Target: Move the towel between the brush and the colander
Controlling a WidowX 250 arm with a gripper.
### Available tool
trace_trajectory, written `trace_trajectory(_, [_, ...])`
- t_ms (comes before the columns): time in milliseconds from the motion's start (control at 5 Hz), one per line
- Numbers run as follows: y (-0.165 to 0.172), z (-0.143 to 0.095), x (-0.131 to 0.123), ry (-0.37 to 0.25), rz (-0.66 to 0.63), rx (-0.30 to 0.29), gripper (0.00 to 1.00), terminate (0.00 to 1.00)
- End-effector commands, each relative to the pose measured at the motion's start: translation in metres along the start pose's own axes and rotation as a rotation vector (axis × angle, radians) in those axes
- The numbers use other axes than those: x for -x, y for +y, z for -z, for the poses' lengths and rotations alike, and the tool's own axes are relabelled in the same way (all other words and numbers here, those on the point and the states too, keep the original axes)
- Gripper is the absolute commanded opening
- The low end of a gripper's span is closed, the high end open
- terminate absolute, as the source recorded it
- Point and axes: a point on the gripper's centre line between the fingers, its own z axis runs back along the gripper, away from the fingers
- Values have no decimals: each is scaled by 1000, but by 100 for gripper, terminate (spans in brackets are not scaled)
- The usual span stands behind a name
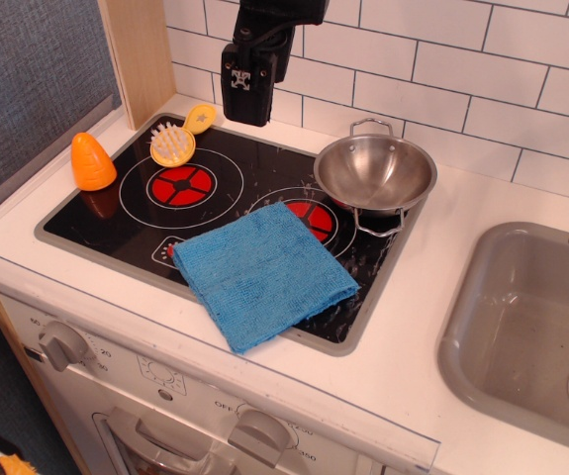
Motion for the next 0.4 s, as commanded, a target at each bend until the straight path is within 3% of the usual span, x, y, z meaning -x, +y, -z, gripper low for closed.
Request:
trace_trajectory(0, [0, 0, 0, 0, 0, 0, 100, 0])
trace_trajectory(200, [2, 1, 10, 2, -46, 2, 100, 0])
